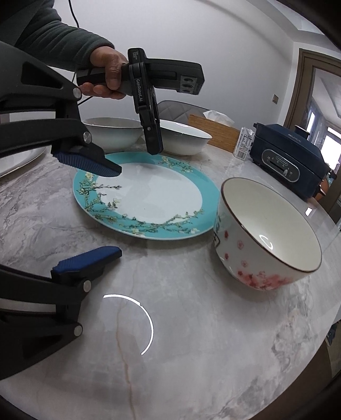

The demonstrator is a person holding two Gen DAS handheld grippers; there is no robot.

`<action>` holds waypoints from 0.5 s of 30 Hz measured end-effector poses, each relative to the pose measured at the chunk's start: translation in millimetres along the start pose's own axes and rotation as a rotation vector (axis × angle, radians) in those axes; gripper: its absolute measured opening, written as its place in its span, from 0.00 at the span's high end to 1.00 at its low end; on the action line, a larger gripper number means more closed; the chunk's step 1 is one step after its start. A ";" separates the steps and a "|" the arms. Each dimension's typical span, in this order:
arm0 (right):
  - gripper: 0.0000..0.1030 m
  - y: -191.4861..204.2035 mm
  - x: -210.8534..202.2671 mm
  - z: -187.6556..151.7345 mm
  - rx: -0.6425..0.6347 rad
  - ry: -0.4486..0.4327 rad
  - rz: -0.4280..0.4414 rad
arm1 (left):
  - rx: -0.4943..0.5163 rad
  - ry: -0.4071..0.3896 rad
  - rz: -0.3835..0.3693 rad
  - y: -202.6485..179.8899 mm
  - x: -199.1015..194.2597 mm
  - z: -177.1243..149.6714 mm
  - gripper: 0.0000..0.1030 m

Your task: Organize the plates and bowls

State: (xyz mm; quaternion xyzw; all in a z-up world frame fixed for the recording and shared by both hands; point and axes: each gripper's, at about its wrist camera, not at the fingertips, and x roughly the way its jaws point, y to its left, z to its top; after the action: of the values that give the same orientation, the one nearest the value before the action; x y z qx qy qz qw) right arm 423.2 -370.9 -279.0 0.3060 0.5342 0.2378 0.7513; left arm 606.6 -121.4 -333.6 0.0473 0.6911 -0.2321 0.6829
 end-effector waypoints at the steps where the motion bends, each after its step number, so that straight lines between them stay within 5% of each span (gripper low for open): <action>1: 0.44 0.5 0.5 -0.6 -0.004 0.003 0.004 | 0.025 0.028 0.019 -6.1 4.2 1.2 0.54; 4: 0.45 1.8 2.1 -0.2 -0.012 0.011 0.009 | 0.057 0.067 0.047 -10.7 11.4 1.8 0.54; 9: 0.47 3.3 2.5 0.9 -0.019 0.018 0.004 | -0.033 0.042 0.010 6.4 13.1 -0.4 0.54; 13: 0.61 1.2 3.9 0.7 -0.017 0.027 -0.003 | -0.031 0.040 0.005 8.9 10.4 -0.3 0.56; 14: 0.65 0.5 4.0 0.4 -0.015 0.029 -0.005 | -0.030 0.039 0.009 9.1 10.0 -0.1 0.60; 15: 0.67 0.6 5.0 0.6 -0.014 0.032 -0.007 | -0.029 0.037 0.014 7.9 10.6 0.8 0.74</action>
State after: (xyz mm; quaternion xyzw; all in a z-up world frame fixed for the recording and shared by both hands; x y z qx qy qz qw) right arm 425.3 -367.3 -281.7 0.2950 0.5456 0.2438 0.7456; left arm 609.7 -117.4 -345.9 0.0464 0.7066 -0.2165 0.6721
